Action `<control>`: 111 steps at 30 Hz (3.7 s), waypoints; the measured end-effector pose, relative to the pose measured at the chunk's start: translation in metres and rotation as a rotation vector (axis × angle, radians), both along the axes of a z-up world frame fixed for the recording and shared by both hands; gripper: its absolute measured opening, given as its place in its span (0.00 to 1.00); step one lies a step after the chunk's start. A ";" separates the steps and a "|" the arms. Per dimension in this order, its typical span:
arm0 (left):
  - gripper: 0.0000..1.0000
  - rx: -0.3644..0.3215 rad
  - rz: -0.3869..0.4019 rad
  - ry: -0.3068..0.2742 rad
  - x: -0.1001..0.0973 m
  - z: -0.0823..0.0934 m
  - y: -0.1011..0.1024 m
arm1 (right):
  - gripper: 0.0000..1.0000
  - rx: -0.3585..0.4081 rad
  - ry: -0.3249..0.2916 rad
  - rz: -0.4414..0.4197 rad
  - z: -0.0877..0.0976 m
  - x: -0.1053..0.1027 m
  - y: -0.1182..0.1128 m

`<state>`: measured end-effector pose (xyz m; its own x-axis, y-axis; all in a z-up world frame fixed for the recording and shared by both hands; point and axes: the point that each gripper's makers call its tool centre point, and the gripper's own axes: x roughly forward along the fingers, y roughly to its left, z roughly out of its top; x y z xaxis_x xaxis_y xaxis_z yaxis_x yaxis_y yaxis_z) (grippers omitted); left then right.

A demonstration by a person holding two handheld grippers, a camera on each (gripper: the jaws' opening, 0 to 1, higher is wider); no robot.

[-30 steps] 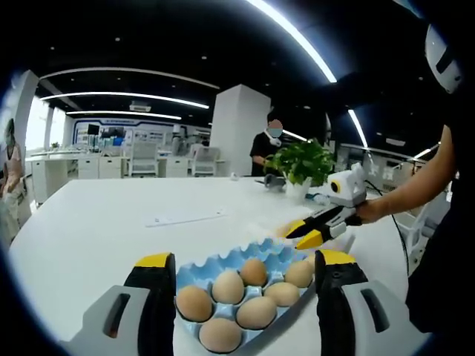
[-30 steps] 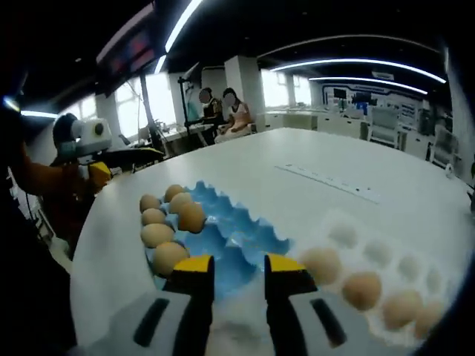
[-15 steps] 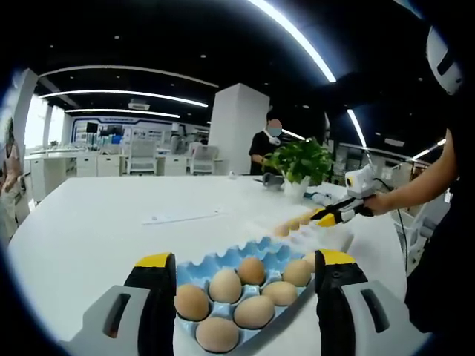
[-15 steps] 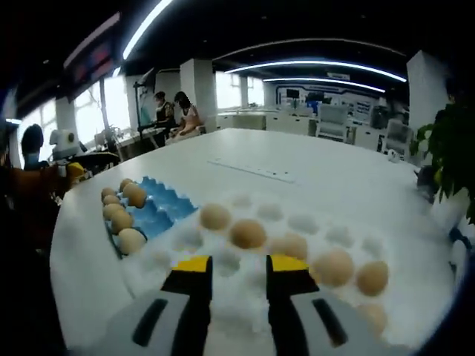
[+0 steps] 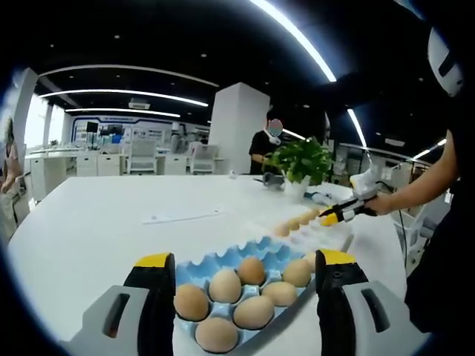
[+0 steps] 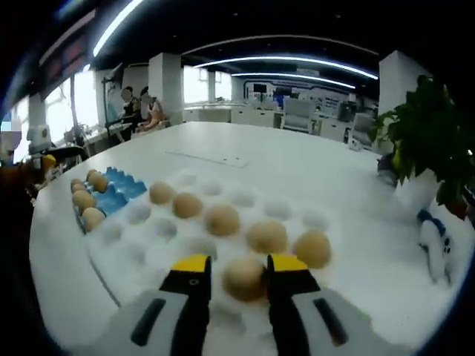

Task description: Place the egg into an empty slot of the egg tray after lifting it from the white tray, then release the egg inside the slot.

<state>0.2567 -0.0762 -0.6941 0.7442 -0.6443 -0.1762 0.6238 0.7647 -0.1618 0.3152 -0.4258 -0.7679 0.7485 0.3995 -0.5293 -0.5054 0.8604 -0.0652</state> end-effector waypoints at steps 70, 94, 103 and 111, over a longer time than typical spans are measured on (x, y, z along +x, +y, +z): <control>0.80 -0.017 0.013 0.001 0.004 0.003 0.003 | 0.24 0.160 -0.025 0.297 0.055 -0.007 0.092; 0.79 -0.014 0.012 0.006 0.001 0.002 0.004 | 0.24 0.227 0.050 0.591 0.026 -0.009 0.233; 0.78 -0.017 0.006 0.018 0.001 0.001 0.003 | 0.24 0.197 0.086 0.638 0.012 -0.010 0.247; 0.79 -0.010 0.021 0.001 0.005 0.003 0.005 | 0.24 0.179 0.117 0.665 0.003 -0.011 0.253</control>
<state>0.2614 -0.0709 -0.6911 0.7571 -0.6307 -0.1706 0.6077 0.7756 -0.1707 0.3038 -0.1725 -0.7652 0.2568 0.8418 -0.4747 -0.9237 0.3583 0.1357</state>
